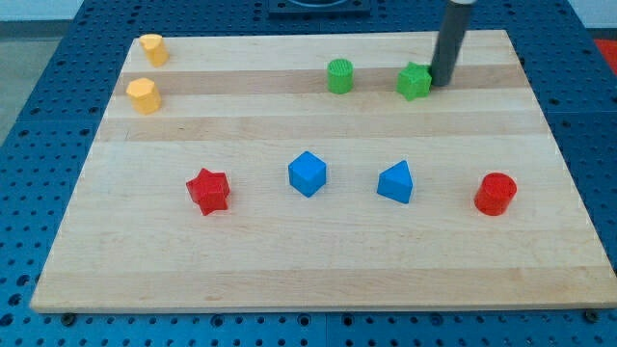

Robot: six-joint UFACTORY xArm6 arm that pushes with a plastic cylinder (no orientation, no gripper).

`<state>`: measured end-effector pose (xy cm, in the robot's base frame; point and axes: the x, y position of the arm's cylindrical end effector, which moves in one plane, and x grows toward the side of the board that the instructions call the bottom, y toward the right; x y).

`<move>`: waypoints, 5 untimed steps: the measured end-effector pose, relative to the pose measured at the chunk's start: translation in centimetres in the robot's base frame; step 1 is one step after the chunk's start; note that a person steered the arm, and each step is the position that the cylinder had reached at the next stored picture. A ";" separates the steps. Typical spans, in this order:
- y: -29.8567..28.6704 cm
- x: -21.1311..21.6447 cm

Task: Move the green star parallel to the right of the green circle

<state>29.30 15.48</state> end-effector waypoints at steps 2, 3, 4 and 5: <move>7.3 0.2; 10.0 1.9; 8.9 4.1; 4.4 3.7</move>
<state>33.02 19.88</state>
